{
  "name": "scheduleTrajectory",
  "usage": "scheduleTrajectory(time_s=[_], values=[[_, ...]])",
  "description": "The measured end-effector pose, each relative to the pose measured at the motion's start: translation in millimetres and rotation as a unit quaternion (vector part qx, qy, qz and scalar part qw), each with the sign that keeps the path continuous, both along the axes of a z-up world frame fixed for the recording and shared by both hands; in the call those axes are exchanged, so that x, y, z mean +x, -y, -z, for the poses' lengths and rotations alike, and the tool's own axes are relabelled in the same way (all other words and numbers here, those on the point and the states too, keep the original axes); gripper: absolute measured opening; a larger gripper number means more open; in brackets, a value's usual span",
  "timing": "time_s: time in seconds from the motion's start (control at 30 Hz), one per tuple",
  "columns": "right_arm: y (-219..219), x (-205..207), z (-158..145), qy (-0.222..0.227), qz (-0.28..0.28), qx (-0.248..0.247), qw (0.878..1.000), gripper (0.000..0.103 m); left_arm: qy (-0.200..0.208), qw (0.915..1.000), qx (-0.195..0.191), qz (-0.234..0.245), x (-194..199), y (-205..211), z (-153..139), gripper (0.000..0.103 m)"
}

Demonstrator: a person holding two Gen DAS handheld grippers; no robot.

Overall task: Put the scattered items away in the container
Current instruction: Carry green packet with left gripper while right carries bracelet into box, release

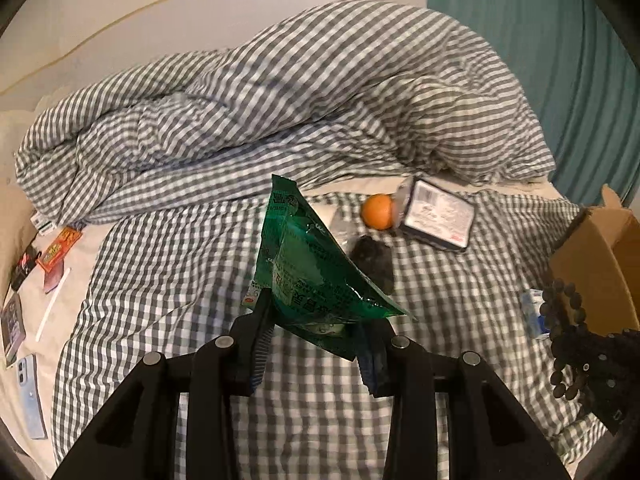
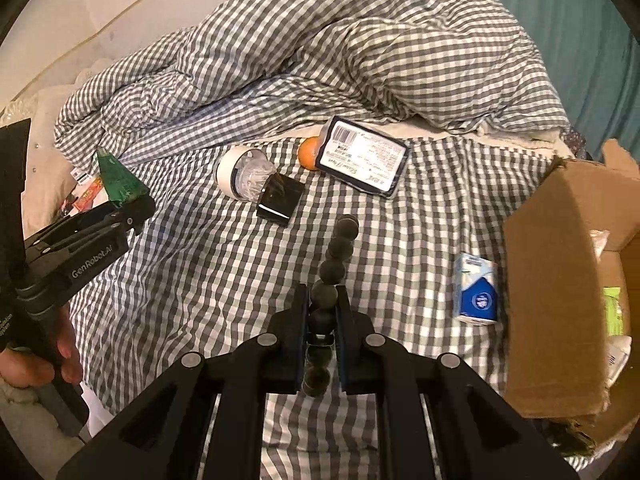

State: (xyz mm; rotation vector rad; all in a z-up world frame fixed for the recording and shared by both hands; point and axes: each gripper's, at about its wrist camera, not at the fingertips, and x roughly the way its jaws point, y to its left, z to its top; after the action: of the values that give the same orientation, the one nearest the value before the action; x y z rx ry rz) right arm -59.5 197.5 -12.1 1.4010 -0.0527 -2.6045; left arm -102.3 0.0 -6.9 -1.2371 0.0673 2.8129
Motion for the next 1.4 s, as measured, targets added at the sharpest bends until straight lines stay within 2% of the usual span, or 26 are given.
scheduleTrajectory(time_s=[0.17, 0.37, 0.47, 0.57, 0.67, 0.8, 0.97, 1.03, 1.07, 1.1, 1.13, 1.17, 1.3, 1.4], values=[[-23.3, 17.2, -17.7, -0.018, 0.018, 0.003, 1.0, 0.011, -0.012, 0.9993, 0.005, 0.034, 7.5, -37.1, -16.7, 0.037], [-80.6, 39.2, -51.7, -0.049, 0.065, 0.018, 0.997, 0.011, -0.027, 0.995, 0.015, 0.095, 9.5, -104.4, -41.8, 0.037], [-118.7, 50.9, -63.8, -0.061, 0.096, 0.026, 0.993, 0.011, -0.038, 0.9904, 0.016, 0.132, 15.1, -153.2, -50.9, 0.037], [-155.4, 59.1, -69.7, -0.062, 0.134, 0.036, 0.988, 0.011, -0.041, 0.9816, 0.026, 0.185, 22.2, -211.7, -55.2, 0.037], [-192.0, 65.3, -68.9, -0.056, 0.165, 0.031, 0.984, 0.011, -0.037, 0.9707, 0.028, 0.236, 30.5, -271.9, -54.4, 0.037], [-235.6, 71.1, -61.3, -0.045, 0.205, 0.03, 0.977, 0.011, -0.021, 0.9597, 0.037, 0.278, 30.6, -330.3, -50.5, 0.037], [-276.0, 67.1, -43.7, -0.024, 0.23, 0.028, 0.972, 0.011, -0.003, 0.9571, 0.022, 0.289, 25.2, -371.3, -32.3, 0.038], [-289.3, 65.8, -34.8, -0.014, 0.239, 0.028, 0.971, 0.012, 0.0, 0.9586, 0.017, 0.284, 25.4, -377.6, -24.3, 0.045], [-293.6, 65.8, -30.0, -0.005, 0.246, 0.032, 0.969, 0.026, -0.001, 0.9588, 0.014, 0.284, 26.3, -378.4, -21.1, 0.053], [-297.7, 65.7, -26.2, 0.003, 0.256, 0.037, 0.966, 0.042, -0.002, 0.959, 0.005, 0.283, 25.9, -381.7, -17.6, 0.074], [-303.0, 66.9, -23.4, 0.005, 0.274, 0.041, 0.961, 0.078, -0.006, 0.9616, -0.008, 0.274, 24.3, -382.2, -16.4, 0.088], [-307.8, 69.6, -23.2, -0.001, 0.291, 0.049, 0.955, 0.085, -0.017, 0.9645, -0.021, 0.263, 24.1, -380.9, -16.3, 0.092], [-319.1, 77.1, -26.8, -0.018, 0.296, 0.012, 0.955, 0.085, -0.018, 0.9659, -0.019, 0.258, 22.1, -369.9, -20.4, 0.093], [-313.3, 77.9, -30.1, -0.018, 0.295, 0.021, 0.955, 0.085, -0.018, 0.969, -0.016, 0.246, 22.6, -358.4, -24.4, 0.093]])
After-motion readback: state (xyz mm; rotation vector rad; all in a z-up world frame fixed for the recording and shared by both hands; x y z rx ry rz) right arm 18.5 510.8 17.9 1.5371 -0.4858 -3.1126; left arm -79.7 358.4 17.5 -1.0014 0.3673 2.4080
